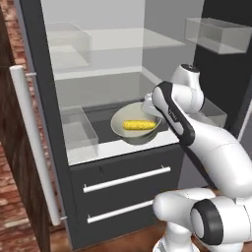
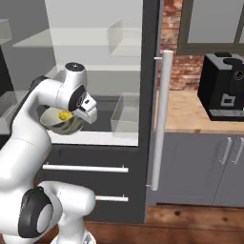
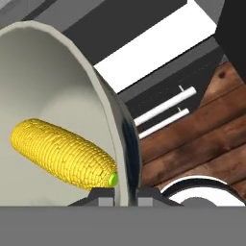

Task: Move the cup from next to the sink to the open cabinet. Then, move the bowl with the corn to the fridge to clear the area for faucet cleaning.

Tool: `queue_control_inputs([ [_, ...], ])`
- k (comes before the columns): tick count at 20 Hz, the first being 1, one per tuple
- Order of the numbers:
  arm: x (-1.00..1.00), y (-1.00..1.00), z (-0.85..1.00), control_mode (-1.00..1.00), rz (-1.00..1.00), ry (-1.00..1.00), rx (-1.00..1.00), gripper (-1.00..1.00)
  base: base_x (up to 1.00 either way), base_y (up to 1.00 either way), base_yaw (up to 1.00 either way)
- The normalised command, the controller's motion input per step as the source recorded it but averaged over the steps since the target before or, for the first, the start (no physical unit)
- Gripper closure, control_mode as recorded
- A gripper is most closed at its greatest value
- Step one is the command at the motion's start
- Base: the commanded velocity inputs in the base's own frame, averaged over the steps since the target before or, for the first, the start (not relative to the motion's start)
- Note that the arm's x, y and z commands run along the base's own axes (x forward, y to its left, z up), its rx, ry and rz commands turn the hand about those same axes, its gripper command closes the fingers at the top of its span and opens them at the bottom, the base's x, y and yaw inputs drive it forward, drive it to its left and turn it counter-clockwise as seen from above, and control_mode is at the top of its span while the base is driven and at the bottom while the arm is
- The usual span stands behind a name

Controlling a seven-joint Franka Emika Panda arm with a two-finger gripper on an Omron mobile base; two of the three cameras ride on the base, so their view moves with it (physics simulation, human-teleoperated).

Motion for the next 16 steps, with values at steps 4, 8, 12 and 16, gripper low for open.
queue_control_inputs([
  [4, 0.00, 0.00, 0.00, 1.00, 0.00, 0.00, 0.00, 1.00, 0.94, 0.03, -0.13],
  [8, 0.00, 0.00, 0.00, 1.00, 0.00, 0.00, 0.00, 1.00, 0.21, 0.34, -0.09],
  [12, -0.67, 0.03, 0.45, -1.00, -0.11, -0.07, 0.09, 1.00, 0.00, 0.00, 0.00],
  [16, -0.24, 0.00, 0.34, -1.00, -0.29, -0.06, 0.31, 1.00, 0.00, 0.00, 0.00],
])
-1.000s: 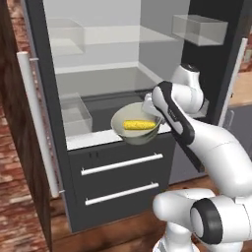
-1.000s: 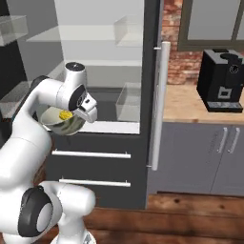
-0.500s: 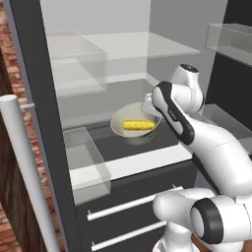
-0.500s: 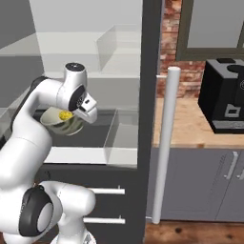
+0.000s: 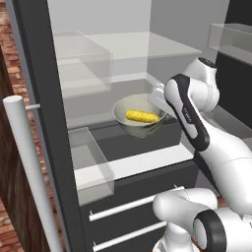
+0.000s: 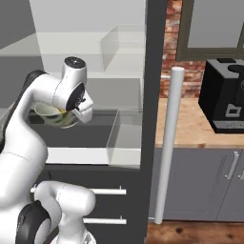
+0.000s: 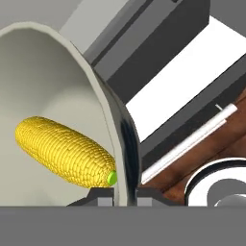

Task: Move the cup from next to the sink to the open cabinet. Then, move the bowl with the corn to the fridge to clear the area for faucet cleaning.

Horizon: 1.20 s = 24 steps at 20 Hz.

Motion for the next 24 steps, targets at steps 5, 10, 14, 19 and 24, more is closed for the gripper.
queue_control_inputs([
  [5, -0.06, 0.11, 0.24, -1.00, -0.36, -0.07, 0.29, 1.00, 0.00, 0.00, 0.00],
  [10, -0.46, 0.22, 0.47, -1.00, -0.19, -0.14, 0.23, 1.00, 0.00, 0.00, 0.00],
  [14, 0.00, 0.23, 0.00, -1.00, 0.00, -0.07, 0.04, 1.00, 0.00, 0.00, 0.00],
  [19, 0.62, 0.48, 0.02, -1.00, -0.08, -0.02, 0.00, 1.00, 0.00, 0.00, 0.00],
  [24, 0.95, 0.04, 0.04, -1.00, -0.11, 0.21, 0.00, 1.00, 0.00, 0.00, 0.00],
])
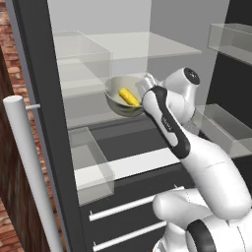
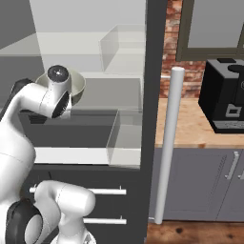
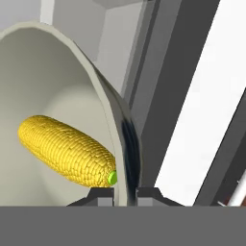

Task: Move the cup from next to the sink to the open cabinet. Then, move the bowl with the corn to the fridge to clear the area for faucet cleaning.

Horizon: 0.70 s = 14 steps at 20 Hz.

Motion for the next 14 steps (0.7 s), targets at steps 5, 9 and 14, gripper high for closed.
queue_control_inputs([
  [5, 0.71, 0.00, -0.06, -1.00, -0.05, 0.24, 0.00, 1.00, 0.00, 0.00, 0.00],
  [9, 0.26, 0.00, -0.23, -1.00, 0.00, 0.02, 0.00, 1.00, 0.00, 0.00, 0.00],
  [14, 0.20, 0.10, -0.45, -1.00, 0.00, -0.05, 0.00, 1.00, 0.00, 0.00, 0.00],
])
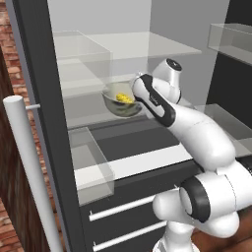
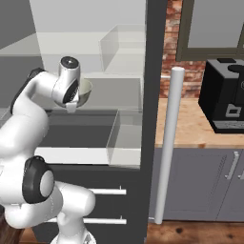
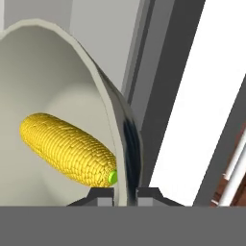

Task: Move the cup from next to the sink to the open cabinet. Then, move the bowl with the corn to the fridge to clear the area for faucet cleaning.

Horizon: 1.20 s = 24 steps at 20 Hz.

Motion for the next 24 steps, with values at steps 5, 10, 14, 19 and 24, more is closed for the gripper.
queue_control_inputs([
  [5, 0.78, 0.16, -0.18, -1.00, -0.06, -0.05, 0.00, 1.00, 0.00, 0.00, 0.00],
  [10, 1.00, 0.13, -0.01, -1.00, -0.13, 0.00, 0.00, 1.00, 0.00, 0.00, 0.00],
  [14, 0.52, 0.03, -0.12, -1.00, -0.04, 0.03, 0.00, 1.00, 0.00, 0.00, 0.00],
  [19, 0.01, 0.00, -0.16, -1.00, 0.00, 0.00, 0.00, -1.00, 0.00, 0.00, 0.00],
  [24, -0.01, 0.00, 0.01, -1.00, 0.00, 0.00, 0.00, -1.00, 0.00, 0.00, 0.00],
])
